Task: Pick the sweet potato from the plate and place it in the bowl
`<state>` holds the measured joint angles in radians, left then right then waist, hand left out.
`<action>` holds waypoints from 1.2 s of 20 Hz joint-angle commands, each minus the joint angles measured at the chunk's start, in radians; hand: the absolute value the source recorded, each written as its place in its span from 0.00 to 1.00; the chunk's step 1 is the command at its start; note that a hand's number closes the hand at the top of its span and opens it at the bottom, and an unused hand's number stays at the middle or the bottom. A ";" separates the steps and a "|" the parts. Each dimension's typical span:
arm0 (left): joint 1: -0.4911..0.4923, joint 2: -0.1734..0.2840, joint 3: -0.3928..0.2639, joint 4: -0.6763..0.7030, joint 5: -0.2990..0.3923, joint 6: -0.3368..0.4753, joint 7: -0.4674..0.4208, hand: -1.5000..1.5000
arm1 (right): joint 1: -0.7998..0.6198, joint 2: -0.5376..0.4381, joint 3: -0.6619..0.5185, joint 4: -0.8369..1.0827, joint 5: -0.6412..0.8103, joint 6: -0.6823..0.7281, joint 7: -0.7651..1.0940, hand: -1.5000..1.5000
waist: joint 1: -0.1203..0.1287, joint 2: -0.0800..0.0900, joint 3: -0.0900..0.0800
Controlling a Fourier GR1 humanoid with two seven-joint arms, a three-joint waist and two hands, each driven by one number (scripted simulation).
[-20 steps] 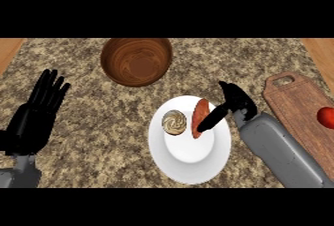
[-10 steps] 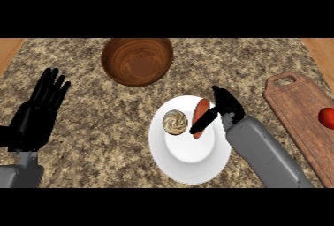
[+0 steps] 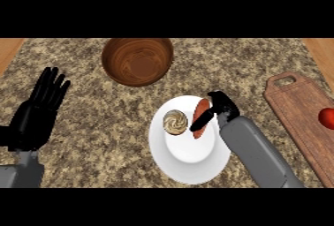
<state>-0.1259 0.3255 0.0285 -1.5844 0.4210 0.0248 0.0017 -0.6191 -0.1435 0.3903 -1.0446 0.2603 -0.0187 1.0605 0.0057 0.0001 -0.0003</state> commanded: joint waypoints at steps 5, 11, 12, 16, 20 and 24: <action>0.037 -0.028 0.004 -0.015 -0.028 -0.012 -0.017 0.50 | -0.021 0.007 0.039 0.055 0.065 0.135 -0.015 1.00 | 0.002 -0.002 0.000; 0.000 -0.028 0.035 0.001 -0.027 -0.035 0.024 0.50 | 0.009 0.008 0.032 -0.014 0.134 0.165 -0.023 1.00 | -0.007 -0.002 0.000; 0.050 -0.054 0.006 -0.037 -0.052 -0.029 0.010 0.50 | -0.037 0.004 -0.004 0.067 0.136 0.181 -0.069 1.00 | 0.000 -0.001 0.000; -0.038 -0.023 0.072 0.024 -0.018 -0.053 0.032 0.50 | -0.105 0.028 -0.001 0.086 0.196 0.189 -0.046 1.00 | -0.002 0.000 0.000; -0.065 -0.049 0.004 0.011 -0.032 -0.049 0.045 0.50 | -0.252 0.140 0.261 0.055 0.215 0.146 -0.091 1.00 | 0.083 0.013 0.000; -0.095 -0.064 -0.039 0.029 -0.043 -0.075 0.042 0.50 | -0.405 0.142 0.395 0.004 0.180 0.107 -0.070 1.00 | 0.159 0.021 -0.003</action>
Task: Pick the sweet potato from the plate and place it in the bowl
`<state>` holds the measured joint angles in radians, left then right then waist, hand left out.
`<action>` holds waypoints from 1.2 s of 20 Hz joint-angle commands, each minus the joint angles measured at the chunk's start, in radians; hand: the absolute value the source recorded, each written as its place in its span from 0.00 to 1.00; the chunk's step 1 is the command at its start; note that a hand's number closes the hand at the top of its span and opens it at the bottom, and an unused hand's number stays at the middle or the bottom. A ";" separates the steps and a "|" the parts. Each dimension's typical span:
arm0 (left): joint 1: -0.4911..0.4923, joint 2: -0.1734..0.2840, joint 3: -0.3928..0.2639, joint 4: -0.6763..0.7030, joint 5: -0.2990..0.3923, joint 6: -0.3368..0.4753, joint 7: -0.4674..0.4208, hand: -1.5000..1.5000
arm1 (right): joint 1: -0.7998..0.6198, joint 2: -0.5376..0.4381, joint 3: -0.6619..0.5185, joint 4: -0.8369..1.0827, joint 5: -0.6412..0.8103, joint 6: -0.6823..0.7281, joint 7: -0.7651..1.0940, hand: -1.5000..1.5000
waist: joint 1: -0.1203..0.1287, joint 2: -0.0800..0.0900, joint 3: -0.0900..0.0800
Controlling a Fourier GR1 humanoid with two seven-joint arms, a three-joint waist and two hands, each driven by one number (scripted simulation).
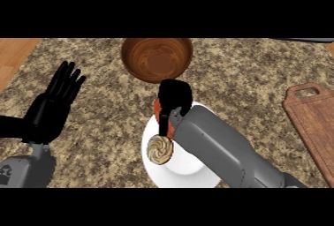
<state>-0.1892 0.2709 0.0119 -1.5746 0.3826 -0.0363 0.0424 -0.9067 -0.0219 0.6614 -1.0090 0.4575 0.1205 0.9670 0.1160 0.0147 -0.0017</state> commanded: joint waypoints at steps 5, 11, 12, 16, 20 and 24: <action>-0.038 -0.015 -0.028 0.020 -0.018 0.000 0.013 0.50 | -0.309 0.021 0.169 0.006 -0.039 -0.147 0.169 1.00 | 0.030 -0.002 -0.002; -0.047 -0.012 -0.007 0.047 -0.013 0.000 0.007 0.50 | -0.495 0.021 0.193 0.034 0.004 -0.207 0.339 1.00 | -0.002 -0.014 -0.003; -0.046 -0.021 -0.017 0.050 -0.032 0.013 -0.003 0.50 | -0.531 0.021 0.178 0.033 -0.011 -0.204 0.365 1.00 | -0.003 -0.015 -0.003; -0.016 -0.019 -0.001 0.041 -0.031 0.018 -0.015 0.50 | -0.623 0.021 0.160 0.129 0.015 -0.185 0.382 1.00 | -0.032 -0.014 -0.002; -0.033 0.017 0.037 0.046 -0.001 -0.005 0.007 0.50 | -0.645 0.021 0.138 0.186 0.028 -0.275 0.406 1.00 | -0.035 -0.012 -0.002; -0.021 -0.015 0.010 0.014 -0.030 0.029 0.001 0.50 | -0.646 0.021 0.101 0.302 0.066 -0.352 0.322 1.00 | -0.048 -0.006 0.000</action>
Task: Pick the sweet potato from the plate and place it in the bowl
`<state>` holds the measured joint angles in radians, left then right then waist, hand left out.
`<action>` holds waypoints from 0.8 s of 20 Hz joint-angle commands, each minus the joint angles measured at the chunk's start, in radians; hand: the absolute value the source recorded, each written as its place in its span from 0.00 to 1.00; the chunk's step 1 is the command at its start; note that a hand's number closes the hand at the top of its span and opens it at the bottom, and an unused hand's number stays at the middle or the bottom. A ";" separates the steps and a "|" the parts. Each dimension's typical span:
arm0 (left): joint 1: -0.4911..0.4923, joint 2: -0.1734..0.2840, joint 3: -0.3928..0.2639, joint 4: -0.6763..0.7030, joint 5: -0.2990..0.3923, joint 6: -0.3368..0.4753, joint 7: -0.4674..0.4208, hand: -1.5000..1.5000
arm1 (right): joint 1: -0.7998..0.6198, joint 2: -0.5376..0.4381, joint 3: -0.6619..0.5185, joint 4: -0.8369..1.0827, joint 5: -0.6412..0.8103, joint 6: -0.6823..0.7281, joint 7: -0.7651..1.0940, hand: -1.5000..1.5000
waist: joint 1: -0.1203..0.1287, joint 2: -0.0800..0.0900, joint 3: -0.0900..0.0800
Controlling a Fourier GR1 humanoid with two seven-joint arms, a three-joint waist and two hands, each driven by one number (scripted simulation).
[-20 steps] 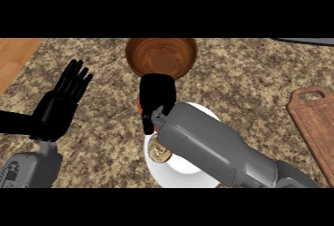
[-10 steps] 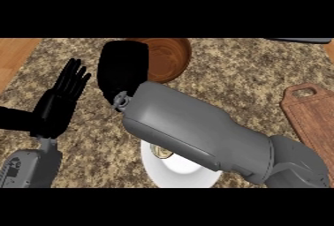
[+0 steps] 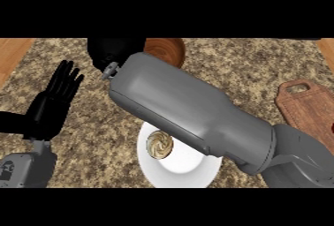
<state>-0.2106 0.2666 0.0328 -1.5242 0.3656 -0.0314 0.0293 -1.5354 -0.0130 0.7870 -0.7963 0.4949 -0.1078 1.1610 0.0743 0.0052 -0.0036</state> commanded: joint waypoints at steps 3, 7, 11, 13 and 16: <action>0.016 -0.022 -0.015 -0.016 -0.028 0.024 -0.013 0.50 | 0.017 0.012 -0.036 0.154 0.055 -0.193 0.069 1.00 | -0.016 0.008 0.001; 0.036 0.001 0.014 -0.036 -0.012 0.009 -0.016 0.50 | 0.029 0.010 -0.129 0.281 0.075 -0.304 -0.077 1.00 | -0.014 0.014 0.002; 0.011 0.019 0.027 -0.064 0.005 0.009 0.031 0.50 | 0.034 0.010 -0.180 0.374 0.068 -0.376 -0.175 1.00 | -0.012 0.014 0.002; 0.001 0.018 0.028 -0.028 0.015 -0.018 0.014 0.50 | 0.051 0.012 -0.197 0.449 0.064 -0.414 -0.228 1.00 | 0.003 0.028 0.001; 0.004 0.007 0.024 -0.021 0.010 -0.017 0.005 0.50 | 0.063 0.006 -0.223 0.520 0.051 -0.408 -0.320 1.00 | 0.000 0.026 0.002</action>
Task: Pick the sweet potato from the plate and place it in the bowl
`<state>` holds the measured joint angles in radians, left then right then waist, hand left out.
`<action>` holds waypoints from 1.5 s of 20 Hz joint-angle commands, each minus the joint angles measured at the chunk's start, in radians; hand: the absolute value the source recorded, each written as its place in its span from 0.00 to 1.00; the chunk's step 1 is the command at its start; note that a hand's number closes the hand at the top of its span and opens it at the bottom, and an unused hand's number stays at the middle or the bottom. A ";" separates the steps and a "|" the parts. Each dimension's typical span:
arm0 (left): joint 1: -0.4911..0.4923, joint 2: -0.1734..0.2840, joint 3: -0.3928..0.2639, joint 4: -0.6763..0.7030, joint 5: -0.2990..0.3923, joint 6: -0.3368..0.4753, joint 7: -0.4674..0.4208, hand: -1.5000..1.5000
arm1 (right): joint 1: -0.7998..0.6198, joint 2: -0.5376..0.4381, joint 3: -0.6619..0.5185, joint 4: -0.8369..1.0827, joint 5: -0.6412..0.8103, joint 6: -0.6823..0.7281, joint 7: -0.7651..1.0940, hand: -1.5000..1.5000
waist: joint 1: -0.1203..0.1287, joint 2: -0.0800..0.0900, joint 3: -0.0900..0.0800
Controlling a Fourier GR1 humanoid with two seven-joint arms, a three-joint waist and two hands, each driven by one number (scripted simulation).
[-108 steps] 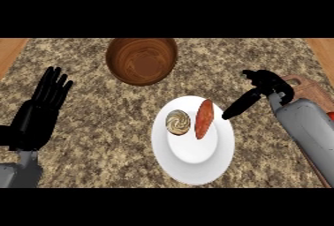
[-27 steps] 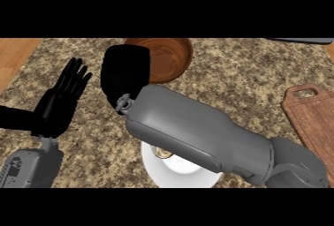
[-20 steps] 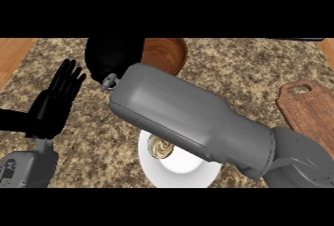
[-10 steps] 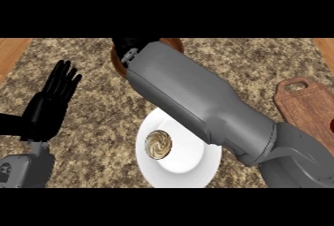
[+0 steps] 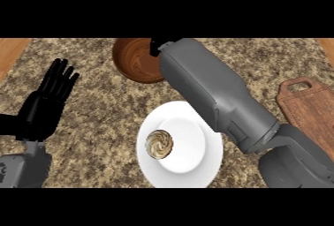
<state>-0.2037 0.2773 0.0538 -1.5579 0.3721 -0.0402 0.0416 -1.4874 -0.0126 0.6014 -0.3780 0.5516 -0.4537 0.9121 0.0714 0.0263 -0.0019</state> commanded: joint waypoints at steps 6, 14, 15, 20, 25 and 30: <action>-0.018 -0.039 -0.034 -0.011 -0.019 0.014 -0.001 0.50 | 0.037 0.000 -0.115 0.210 -0.081 0.047 -0.128 1.00 | 0.024 0.016 0.000; -0.003 -0.033 -0.030 -0.022 -0.015 0.000 -0.005 0.50 | 0.131 -0.026 -0.254 0.190 -0.204 0.003 -0.365 0.00 | 0.041 0.024 0.003; -0.042 -0.036 -0.036 -0.011 -0.028 0.014 0.001 0.50 | 0.123 -0.014 -0.263 0.175 -0.209 -0.023 -0.394 0.00 | 0.030 0.024 0.003; -0.006 -0.034 -0.025 0.006 -0.015 -0.005 -0.010 0.50 | 0.132 -0.027 -0.366 0.095 -0.286 -0.207 -0.531 0.00 | 0.024 0.018 0.004; -0.003 -0.021 -0.015 -0.028 -0.013 0.004 0.012 0.50 | 0.154 -0.058 -0.510 0.014 -0.392 -0.361 -0.657 0.00 | 0.015 0.009 0.005; -0.032 -0.021 0.016 -0.005 -0.026 0.044 0.020 0.50 | 0.239 -0.079 -0.573 0.015 -0.428 -0.385 -0.780 0.00 | -0.036 -0.010 0.003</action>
<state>-0.2092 0.2589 0.0533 -1.5631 0.3578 -0.0352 0.0431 -1.3032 -0.0698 0.0797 -0.3400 0.1572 -0.8088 0.2227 0.0705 0.0306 0.0013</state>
